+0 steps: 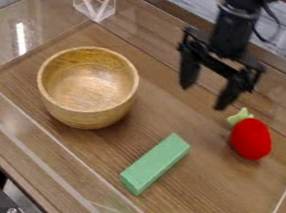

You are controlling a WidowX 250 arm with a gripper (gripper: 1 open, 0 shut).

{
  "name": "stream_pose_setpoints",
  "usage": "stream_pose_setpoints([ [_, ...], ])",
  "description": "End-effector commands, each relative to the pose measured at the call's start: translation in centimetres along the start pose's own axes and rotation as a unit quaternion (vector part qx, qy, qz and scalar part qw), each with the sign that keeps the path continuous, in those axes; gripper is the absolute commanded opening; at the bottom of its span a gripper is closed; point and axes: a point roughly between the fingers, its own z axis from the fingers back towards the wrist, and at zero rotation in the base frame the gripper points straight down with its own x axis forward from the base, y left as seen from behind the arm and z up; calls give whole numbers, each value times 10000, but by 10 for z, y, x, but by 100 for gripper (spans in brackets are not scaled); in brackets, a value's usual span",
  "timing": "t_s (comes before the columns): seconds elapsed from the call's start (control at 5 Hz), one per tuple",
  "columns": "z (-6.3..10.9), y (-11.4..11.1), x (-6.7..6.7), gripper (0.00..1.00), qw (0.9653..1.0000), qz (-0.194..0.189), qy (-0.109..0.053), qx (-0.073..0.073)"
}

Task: Move the red fruit to the left side of the table

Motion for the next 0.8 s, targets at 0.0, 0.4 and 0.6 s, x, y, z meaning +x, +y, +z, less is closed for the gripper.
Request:
stream_pose_setpoints([
  [0.0, -1, -37, 19, 100, 9988, 197, -432, -99],
  [0.4, -17, -59, 40, 100, 9953, 489, -834, -16],
  [0.6, -15, -48, 46, 100, 9950, 511, -860, 50],
])
